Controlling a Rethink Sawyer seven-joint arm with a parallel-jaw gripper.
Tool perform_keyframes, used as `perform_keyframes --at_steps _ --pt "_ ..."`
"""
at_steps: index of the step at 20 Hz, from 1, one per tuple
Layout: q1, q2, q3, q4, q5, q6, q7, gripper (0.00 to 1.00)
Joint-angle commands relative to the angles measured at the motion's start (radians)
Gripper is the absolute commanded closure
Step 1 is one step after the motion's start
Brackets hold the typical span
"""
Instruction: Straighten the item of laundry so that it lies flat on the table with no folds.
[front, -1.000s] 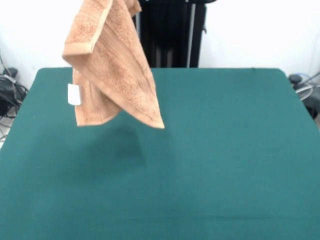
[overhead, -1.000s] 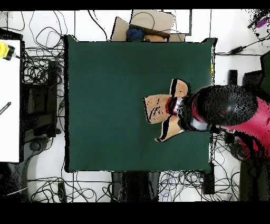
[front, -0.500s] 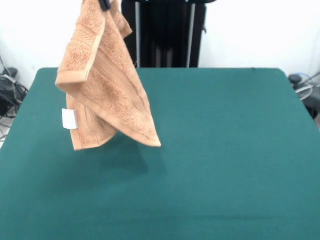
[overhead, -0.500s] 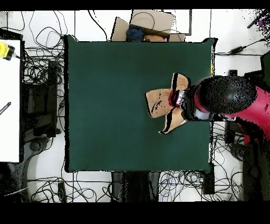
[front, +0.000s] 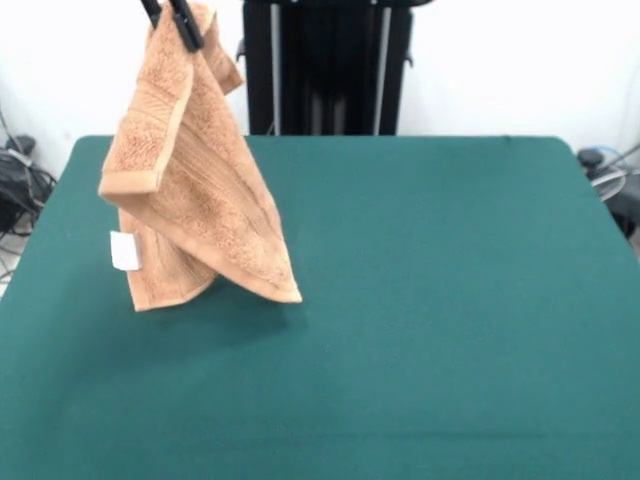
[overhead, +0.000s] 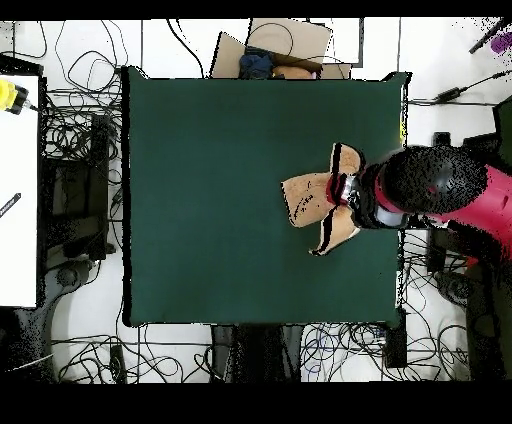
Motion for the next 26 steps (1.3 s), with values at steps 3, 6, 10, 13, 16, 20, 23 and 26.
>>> perform_keyframes --at_steps 3,6,10,13,16,20,23,26 --pt "0.022 -0.006 0.101 0.059 -0.084 -0.108 -0.209 1.00" --pt "0.028 -0.032 0.100 0.201 -0.112 -0.307 -0.134 1.00" --pt "0.052 -0.075 0.080 0.358 -0.149 -0.532 0.000 1.00" --pt "0.098 -0.089 0.042 0.408 -0.179 -0.627 0.076 1.00" --pt "0.158 -0.093 -0.016 0.437 -0.206 -0.697 0.139 1.00" --pt "0.237 -0.082 -0.107 0.473 -0.232 -0.806 0.210 1.00" --pt "0.301 -0.081 -0.174 0.483 -0.239 -0.856 0.242 1.00" --pt "0.363 -0.093 -0.232 0.484 -0.227 -0.863 0.256 1.00"
